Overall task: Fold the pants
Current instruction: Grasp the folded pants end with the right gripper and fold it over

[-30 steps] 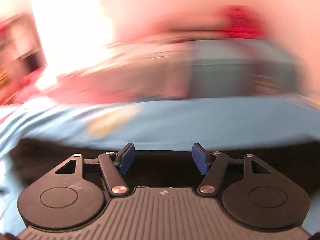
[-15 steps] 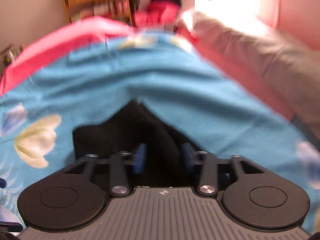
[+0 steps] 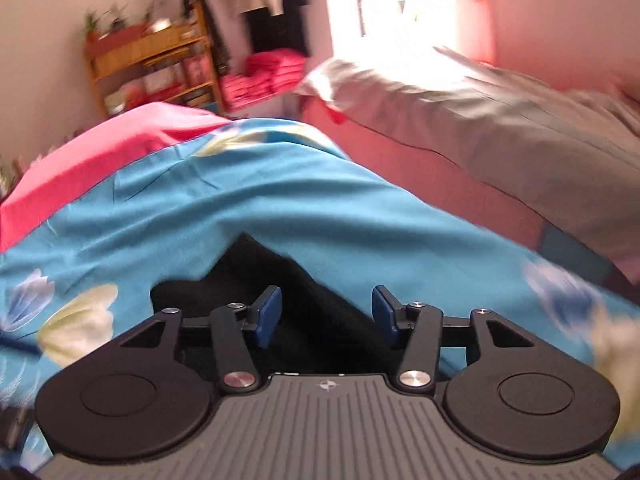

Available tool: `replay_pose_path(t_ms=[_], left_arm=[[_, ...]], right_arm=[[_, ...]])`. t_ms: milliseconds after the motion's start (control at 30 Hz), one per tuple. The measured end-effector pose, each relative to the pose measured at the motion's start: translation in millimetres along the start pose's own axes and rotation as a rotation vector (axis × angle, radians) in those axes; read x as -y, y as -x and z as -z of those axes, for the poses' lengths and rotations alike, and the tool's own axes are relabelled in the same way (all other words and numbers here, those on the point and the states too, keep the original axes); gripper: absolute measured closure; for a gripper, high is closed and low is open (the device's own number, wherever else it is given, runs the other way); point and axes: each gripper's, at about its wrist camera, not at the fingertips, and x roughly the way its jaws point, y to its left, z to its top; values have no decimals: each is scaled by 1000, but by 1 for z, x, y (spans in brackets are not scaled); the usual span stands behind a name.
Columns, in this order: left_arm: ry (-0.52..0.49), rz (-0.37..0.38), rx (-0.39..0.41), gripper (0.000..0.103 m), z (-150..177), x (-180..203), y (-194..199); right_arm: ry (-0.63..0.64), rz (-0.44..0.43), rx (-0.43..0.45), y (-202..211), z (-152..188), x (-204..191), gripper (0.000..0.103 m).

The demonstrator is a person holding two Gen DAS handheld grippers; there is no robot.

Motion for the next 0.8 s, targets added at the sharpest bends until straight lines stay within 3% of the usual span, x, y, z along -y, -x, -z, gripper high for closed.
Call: replay_pose_path(t_ms=[67,167,233,267,333,367,400,467,533,600,633,667,767,800], left_arm=[[-15,24,27,0,-20,11,-8],[-36,67,41,0,-47,33,-30],[-65,77,32,0,-59,51,-53],[-83,66,19,0,-64,59,-66],[-108,8,-33,0,-67,68,-93],[-110,-4,-49,0,-66,70,-102],[-105,-7,-39,0,-62,69,-103],[-91,4,-34,0,-56,62,-103],[-28,33,-53,0,-52,49,-105],[1,47,-56,0,-50,41,-105],[-3,45,-59,0,-51,41,-105],[-11,41,-61,0,-50,42,-104],[-53,22,-48,0,-51,48,-102],[-59,17,-46,0,-51,49,-104]], right_arm=[[-68,32,-13,27,24,15,51],[-127,3,-74,41,58,34,54],[-73,83,-122,31,69,46,70],[-100,138,-126,23,69,59,102],[-211,196,-66,34,59,80,95],[-194,228,-17,42,55,78,79],[-141,239,27,51,53,73,55],[-46,210,33,55,54,62,41],[25,223,-17,43,61,55,50],[45,235,-87,27,69,55,71],[27,234,-101,22,73,57,73],[18,232,-76,25,73,60,96],[-49,252,2,32,62,76,98],[-73,247,-18,26,62,80,97]])
